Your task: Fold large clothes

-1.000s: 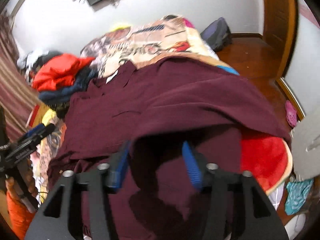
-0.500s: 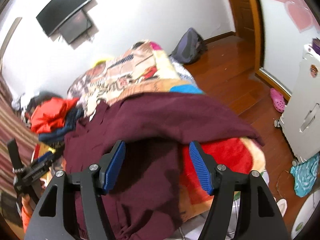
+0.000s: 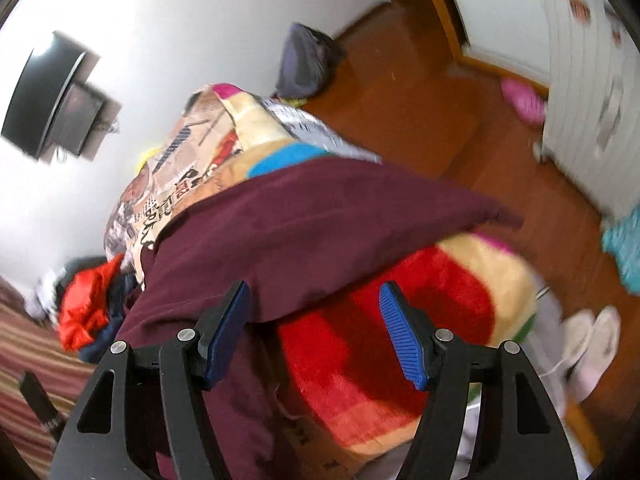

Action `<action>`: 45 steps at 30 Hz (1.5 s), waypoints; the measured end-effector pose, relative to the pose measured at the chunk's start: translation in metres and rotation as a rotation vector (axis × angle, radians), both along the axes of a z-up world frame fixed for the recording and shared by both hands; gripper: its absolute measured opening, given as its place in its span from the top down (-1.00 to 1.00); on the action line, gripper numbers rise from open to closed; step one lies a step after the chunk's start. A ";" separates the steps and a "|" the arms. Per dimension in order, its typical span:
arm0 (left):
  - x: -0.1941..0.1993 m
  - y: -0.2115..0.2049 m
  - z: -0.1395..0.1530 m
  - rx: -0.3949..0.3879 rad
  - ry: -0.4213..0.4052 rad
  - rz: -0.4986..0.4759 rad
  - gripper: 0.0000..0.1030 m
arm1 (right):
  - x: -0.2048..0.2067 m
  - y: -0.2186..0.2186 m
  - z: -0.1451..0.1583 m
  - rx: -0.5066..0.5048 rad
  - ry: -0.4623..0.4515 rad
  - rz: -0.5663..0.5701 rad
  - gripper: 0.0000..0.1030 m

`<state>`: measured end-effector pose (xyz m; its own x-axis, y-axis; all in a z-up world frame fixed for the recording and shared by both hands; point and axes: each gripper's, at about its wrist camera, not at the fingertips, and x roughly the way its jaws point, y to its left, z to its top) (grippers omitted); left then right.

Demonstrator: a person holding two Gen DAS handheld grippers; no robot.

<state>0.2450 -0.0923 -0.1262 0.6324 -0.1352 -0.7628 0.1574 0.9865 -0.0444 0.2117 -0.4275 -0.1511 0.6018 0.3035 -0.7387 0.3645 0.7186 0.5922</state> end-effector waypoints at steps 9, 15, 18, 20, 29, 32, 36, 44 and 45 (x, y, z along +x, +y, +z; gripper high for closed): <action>0.003 0.001 0.001 -0.044 0.004 0.003 -0.73 | 0.026 -0.021 -0.040 0.157 -0.008 -0.094 -0.25; 0.000 0.007 0.004 -0.032 -0.014 0.011 -0.73 | 0.044 -0.009 -0.025 0.032 -0.014 -0.066 0.27; -0.003 0.012 0.008 -0.037 -0.027 0.019 -0.73 | 0.051 -0.003 -0.013 -0.032 -0.016 -0.025 0.41; -0.006 0.017 0.010 -0.046 -0.038 0.027 -0.73 | 0.053 0.004 -0.002 -0.076 -0.031 -0.005 0.62; -0.022 0.047 0.019 -0.093 -0.079 0.049 -0.73 | 0.053 0.048 0.083 -0.197 -0.248 0.092 0.80; -0.028 0.061 0.021 -0.106 -0.094 0.060 -0.73 | 0.048 0.077 0.118 -0.226 -0.344 0.156 0.81; -0.035 0.082 0.021 -0.129 -0.103 0.087 -0.73 | 0.043 0.128 0.153 -0.243 -0.450 0.273 0.82; -0.052 0.120 0.023 -0.151 -0.119 0.155 -0.73 | 0.046 0.232 0.154 -0.239 -0.501 0.532 0.82; -0.054 0.124 0.023 -0.152 -0.122 0.164 -0.73 | 0.048 0.246 0.149 -0.233 -0.492 0.575 0.82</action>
<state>0.1912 0.0318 -0.1030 0.7417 -0.1308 -0.6578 0.0092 0.9827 -0.1850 0.2594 -0.1813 -0.0025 0.6720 0.5360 -0.5111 -0.3663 0.8403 0.3997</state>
